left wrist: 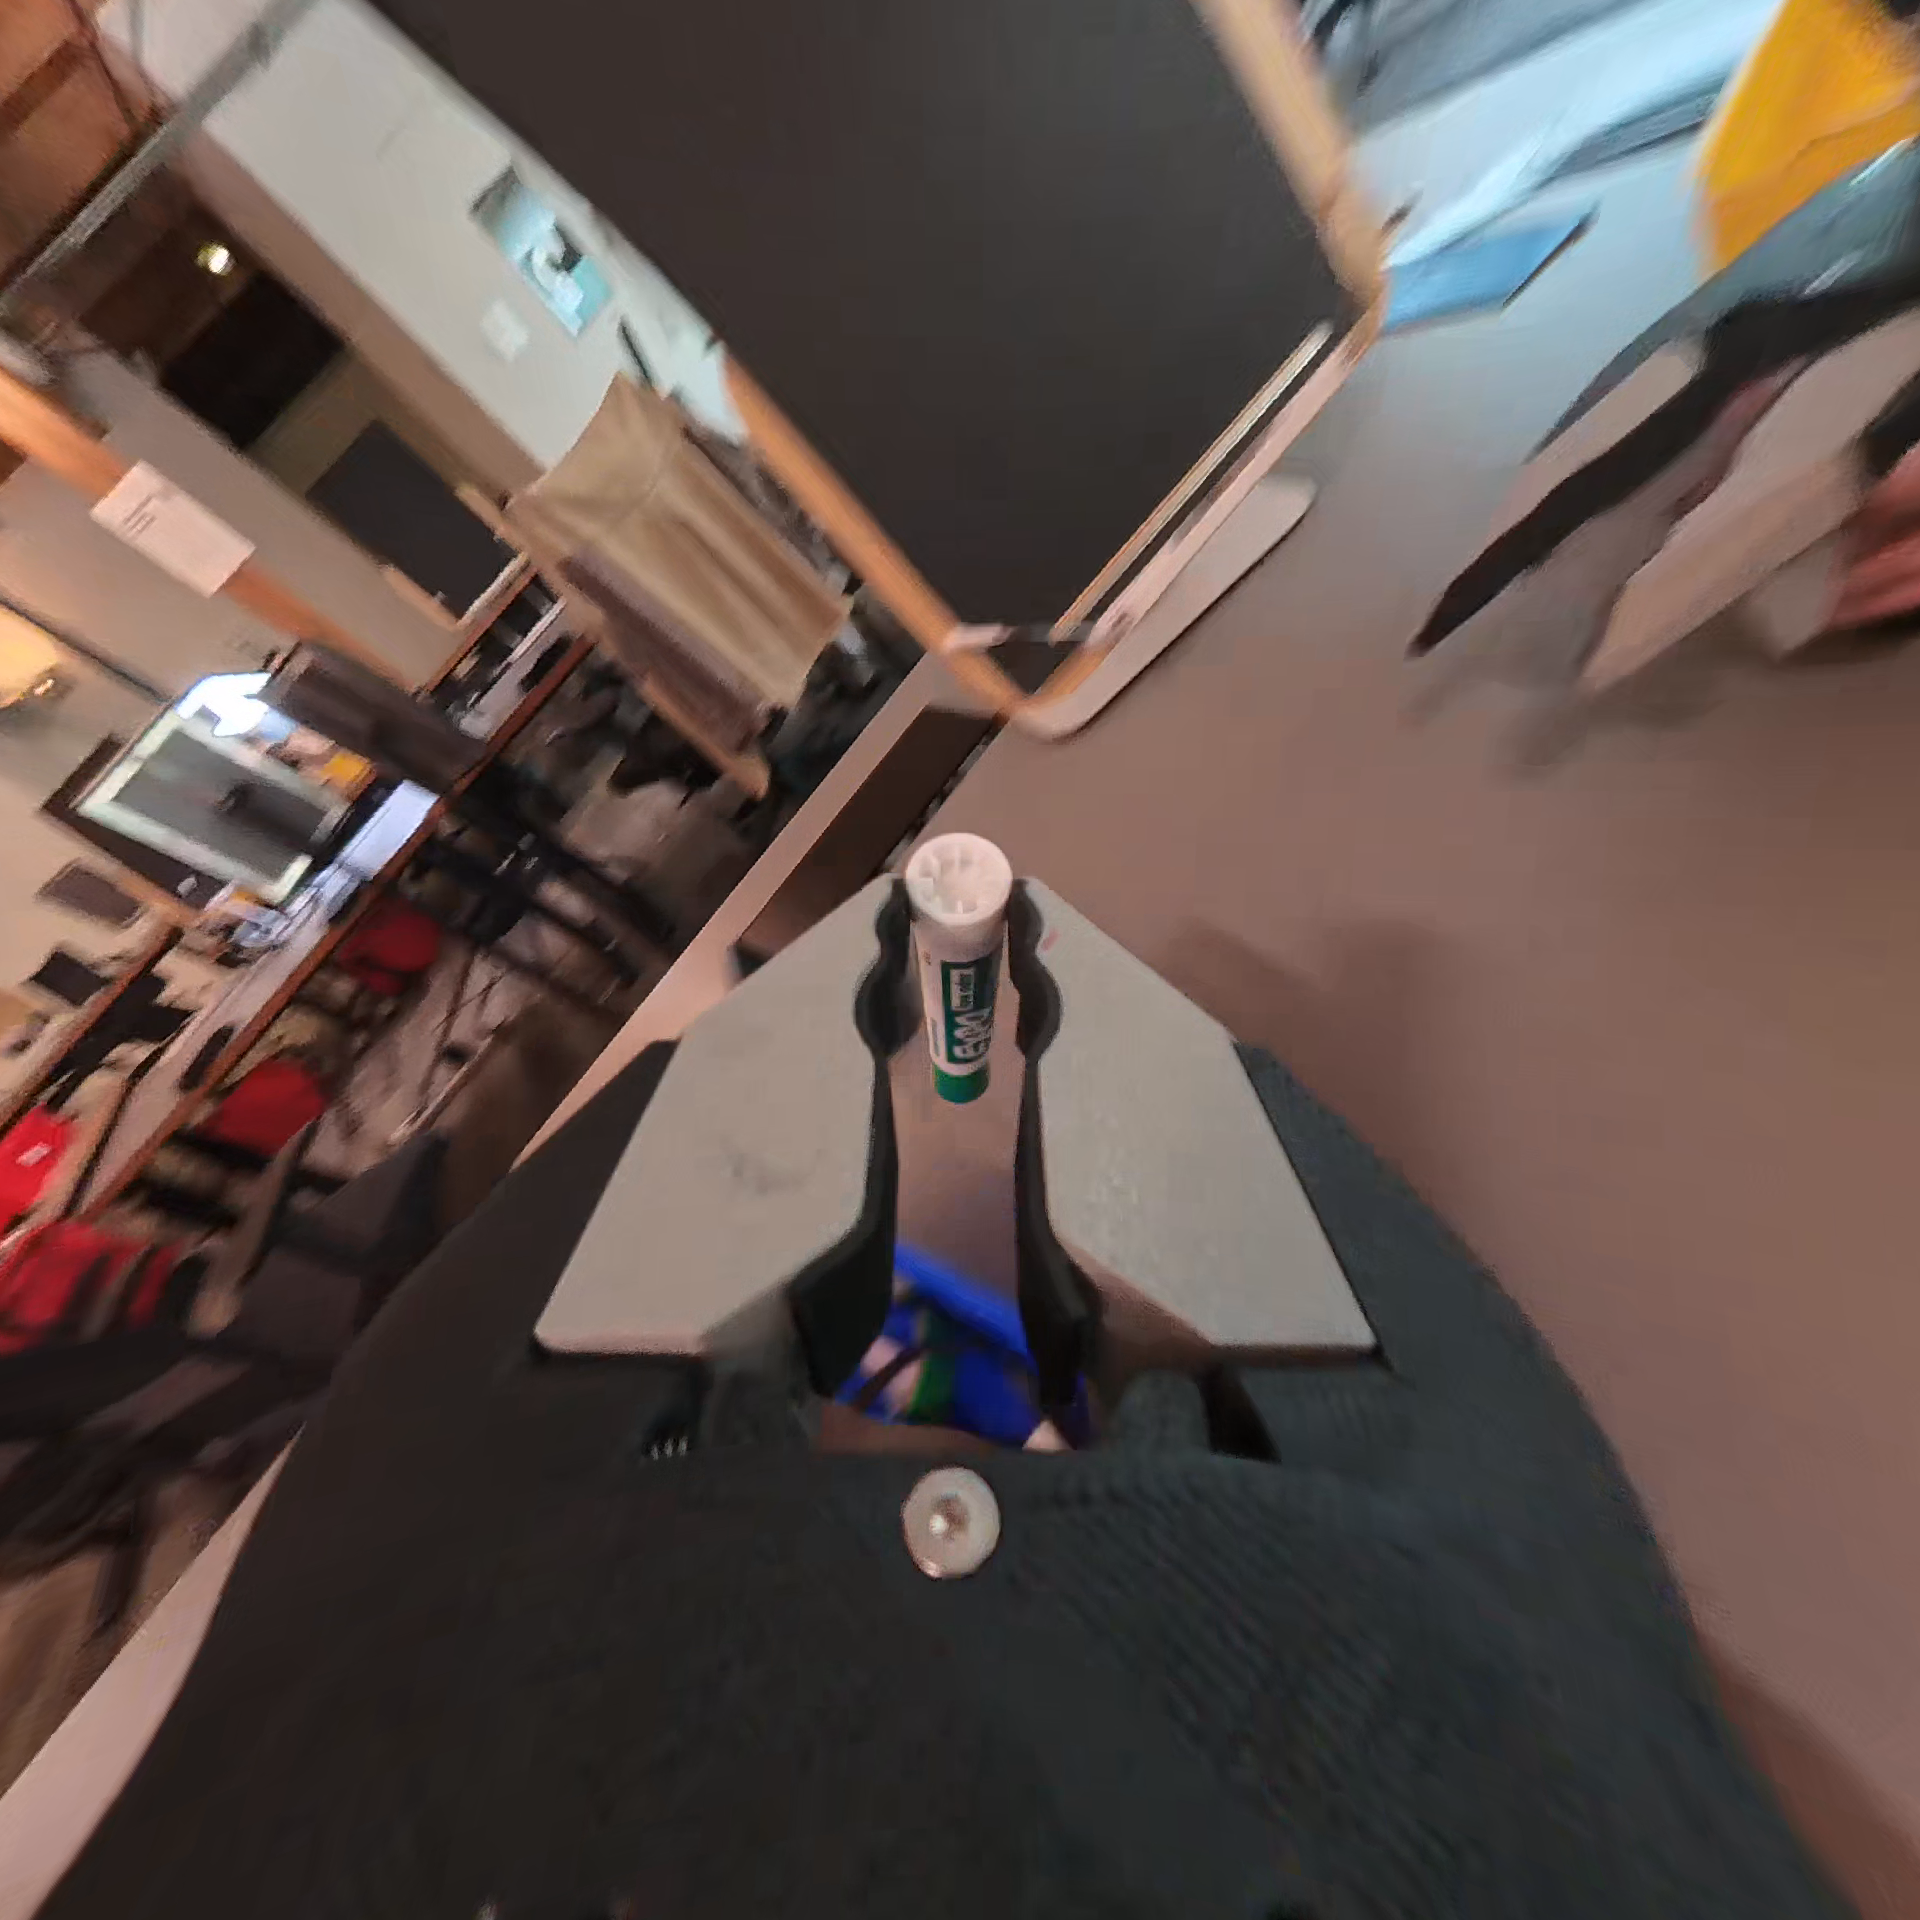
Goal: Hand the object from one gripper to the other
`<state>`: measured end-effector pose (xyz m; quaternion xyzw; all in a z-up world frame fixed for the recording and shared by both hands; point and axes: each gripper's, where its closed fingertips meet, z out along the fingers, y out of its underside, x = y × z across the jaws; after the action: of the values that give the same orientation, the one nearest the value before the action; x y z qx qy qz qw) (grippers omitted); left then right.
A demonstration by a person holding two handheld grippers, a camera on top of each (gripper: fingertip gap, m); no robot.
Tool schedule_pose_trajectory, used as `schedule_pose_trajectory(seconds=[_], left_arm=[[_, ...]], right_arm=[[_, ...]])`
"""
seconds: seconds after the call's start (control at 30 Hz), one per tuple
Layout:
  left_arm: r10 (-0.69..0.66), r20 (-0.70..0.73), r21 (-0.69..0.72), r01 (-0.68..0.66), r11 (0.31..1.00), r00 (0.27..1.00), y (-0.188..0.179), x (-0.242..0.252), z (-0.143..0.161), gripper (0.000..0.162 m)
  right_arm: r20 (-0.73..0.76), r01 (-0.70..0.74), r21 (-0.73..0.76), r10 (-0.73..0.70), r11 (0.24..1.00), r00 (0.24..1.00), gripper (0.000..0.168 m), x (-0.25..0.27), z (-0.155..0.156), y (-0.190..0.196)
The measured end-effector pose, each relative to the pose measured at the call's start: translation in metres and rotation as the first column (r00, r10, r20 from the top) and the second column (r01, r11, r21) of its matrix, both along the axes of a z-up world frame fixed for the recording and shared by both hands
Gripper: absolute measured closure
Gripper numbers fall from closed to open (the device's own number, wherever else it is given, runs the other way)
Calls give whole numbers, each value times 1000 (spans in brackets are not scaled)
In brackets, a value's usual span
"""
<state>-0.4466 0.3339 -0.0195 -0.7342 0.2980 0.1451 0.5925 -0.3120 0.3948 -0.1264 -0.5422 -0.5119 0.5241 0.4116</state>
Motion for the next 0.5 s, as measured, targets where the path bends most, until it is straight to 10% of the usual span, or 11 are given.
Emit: schedule_pose_trajectory(seconds=[0.33,0.5], left_arm=[[-381,361,111,366,924,851,28,147,-13,145],[-492,487,185,466,865,721,48,173,-10,144]], right_arm=[[-117,8,236,20,972,993,112,10,32,-21],[-159,136,423,-74,896,984,155,20,37,-4]])
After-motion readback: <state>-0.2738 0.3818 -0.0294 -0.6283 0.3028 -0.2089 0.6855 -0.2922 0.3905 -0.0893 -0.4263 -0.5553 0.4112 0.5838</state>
